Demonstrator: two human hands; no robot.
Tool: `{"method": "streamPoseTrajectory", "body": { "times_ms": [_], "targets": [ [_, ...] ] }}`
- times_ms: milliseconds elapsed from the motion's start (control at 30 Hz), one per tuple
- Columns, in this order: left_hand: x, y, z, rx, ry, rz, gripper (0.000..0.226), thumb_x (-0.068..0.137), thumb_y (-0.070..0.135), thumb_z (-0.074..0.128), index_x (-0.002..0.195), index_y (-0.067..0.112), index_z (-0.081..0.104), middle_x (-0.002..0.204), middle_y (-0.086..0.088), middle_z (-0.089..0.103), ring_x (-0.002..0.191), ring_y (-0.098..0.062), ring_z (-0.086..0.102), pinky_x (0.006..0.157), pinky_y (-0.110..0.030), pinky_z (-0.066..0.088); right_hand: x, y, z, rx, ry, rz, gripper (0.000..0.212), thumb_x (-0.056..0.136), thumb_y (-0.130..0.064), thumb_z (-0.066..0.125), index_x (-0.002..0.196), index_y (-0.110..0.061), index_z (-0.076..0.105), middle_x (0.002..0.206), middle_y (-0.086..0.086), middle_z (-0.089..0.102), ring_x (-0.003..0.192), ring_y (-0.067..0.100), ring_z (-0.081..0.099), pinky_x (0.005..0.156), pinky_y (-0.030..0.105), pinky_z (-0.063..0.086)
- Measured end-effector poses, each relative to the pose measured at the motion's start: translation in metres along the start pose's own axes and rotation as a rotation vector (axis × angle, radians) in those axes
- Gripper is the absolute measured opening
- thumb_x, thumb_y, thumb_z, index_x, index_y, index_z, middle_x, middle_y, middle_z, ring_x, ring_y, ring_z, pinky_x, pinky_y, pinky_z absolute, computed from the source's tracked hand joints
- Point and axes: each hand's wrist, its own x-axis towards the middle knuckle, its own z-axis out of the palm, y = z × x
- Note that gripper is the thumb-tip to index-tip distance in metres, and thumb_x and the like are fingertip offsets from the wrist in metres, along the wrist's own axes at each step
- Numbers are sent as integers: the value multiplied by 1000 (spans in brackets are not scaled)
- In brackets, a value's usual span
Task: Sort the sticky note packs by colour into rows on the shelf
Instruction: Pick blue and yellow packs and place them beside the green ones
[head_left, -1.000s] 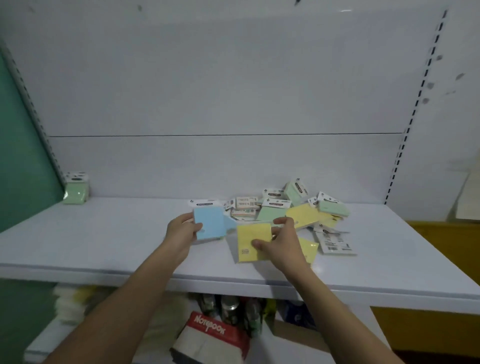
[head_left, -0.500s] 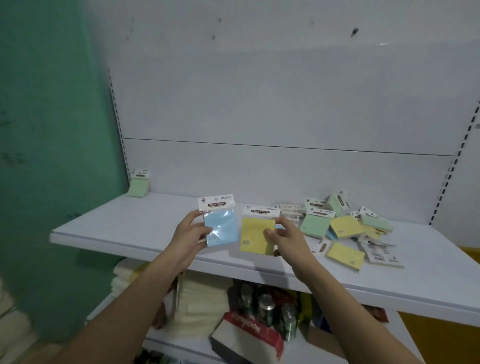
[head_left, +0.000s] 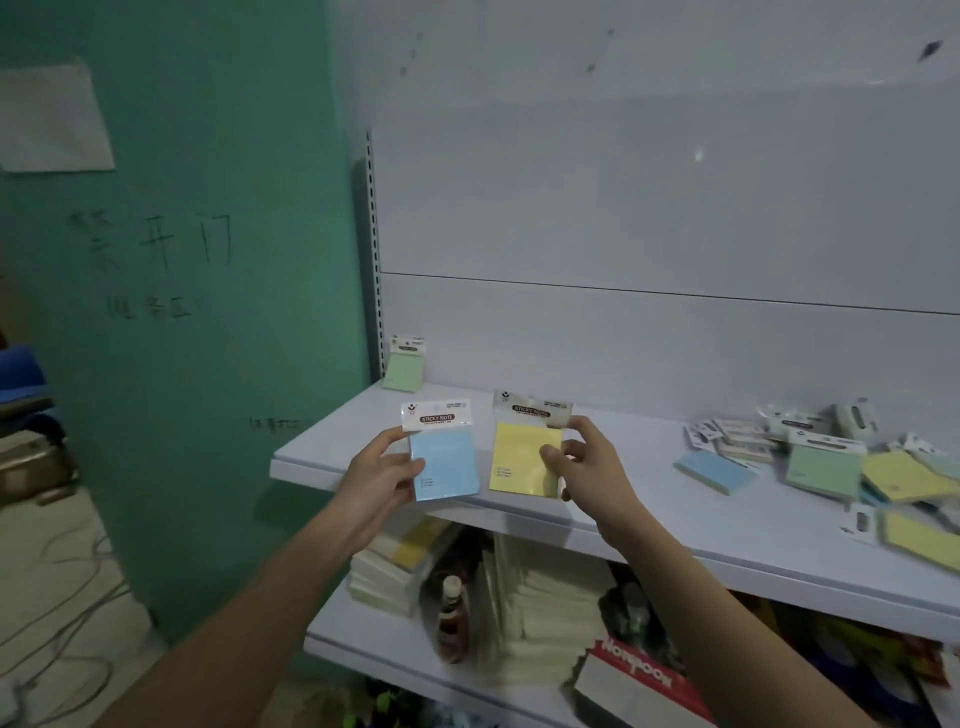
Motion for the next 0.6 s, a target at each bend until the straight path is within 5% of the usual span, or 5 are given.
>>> {"method": "streamPoseTrajectory", "body": {
  "times_ms": [333, 600],
  "targets": [
    [113, -6, -44, 16, -21, -33, 34, 88, -3, 61, 114, 17, 56, 109, -21, 66, 101, -34, 66, 80, -38, 58, 100, 26, 43, 35, 123, 52, 12, 91, -13, 62, 102, -15, 59, 88, 13, 70, 75, 21, 62, 64, 32, 46],
    [224, -7, -36, 79, -45, -31, 35, 87, -9, 58, 115, 12, 55, 95, -15, 64, 83, -28, 67, 65, -31, 60, 204, 56, 54, 101, 162, 85, 15, 92, -10, 59, 102, -19, 56, 84, 8, 64, 77, 23, 59, 62, 34, 46]
  ]
}}
